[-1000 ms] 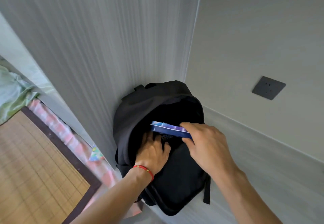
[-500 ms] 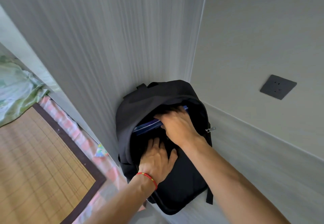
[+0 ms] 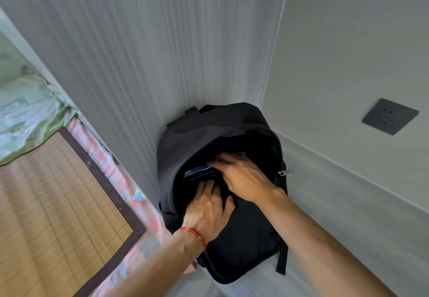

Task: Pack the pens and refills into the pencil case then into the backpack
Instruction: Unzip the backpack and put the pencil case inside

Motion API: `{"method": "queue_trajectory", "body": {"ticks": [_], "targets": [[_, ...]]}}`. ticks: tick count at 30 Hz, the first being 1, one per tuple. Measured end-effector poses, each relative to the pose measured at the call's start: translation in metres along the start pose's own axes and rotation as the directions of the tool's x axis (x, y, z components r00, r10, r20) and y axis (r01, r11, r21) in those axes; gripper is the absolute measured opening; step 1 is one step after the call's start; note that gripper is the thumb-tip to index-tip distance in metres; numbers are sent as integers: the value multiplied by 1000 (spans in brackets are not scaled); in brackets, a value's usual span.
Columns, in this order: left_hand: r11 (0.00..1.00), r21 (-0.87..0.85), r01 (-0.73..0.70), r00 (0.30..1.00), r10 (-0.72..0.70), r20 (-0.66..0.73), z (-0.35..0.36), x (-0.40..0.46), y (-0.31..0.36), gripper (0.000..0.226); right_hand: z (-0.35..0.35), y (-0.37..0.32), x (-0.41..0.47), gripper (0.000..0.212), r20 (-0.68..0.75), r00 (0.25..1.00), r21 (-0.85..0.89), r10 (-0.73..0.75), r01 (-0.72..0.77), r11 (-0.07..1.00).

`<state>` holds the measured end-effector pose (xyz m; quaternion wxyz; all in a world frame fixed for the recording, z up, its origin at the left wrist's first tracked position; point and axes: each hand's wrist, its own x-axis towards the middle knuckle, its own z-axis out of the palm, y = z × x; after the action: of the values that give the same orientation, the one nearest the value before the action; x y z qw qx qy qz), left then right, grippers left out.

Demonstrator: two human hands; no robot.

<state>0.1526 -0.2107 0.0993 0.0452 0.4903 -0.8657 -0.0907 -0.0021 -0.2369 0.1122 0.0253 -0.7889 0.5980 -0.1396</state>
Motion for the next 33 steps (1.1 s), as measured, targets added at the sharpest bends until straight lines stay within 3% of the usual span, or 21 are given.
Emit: {"method": "queue_trajectory", "body": {"ticks": [4,10,14,19,23,25,30,33], "targets": [[999,49,-15,1000,15,5,1,5,-1,50,10,9,-7,61,180,983,52,-39,30,998],[993,114,-25,998,19,60,2,13,-5,52,8,18,10,60,283,959,63,-11,-7,998],[997,78,-16,1000,14,28,-1,14,-6,51,5,25,19,67,363,931,97,-36,1,995],[1000,-6,13,1000,-13,12,1,18,-6,52,16,23,13,68,454,891,-21,-1,12,1000],[1000,-20,19,1000,-20,-21,3,19,-10,53,16,17,18,62,419,906,-1,53,-58,998],[1000,-2,26,1000,-26,-13,2,22,-13,55,15,15,15,60,329,942,10,69,-76,997],[918,347,-191,978,147,151,7,27,-19,50,14,10,-19,60,51,983,199,176,-182,963],[970,234,-67,993,42,113,0,34,-18,53,10,4,-41,60,-9,965,265,262,-250,931]]}}
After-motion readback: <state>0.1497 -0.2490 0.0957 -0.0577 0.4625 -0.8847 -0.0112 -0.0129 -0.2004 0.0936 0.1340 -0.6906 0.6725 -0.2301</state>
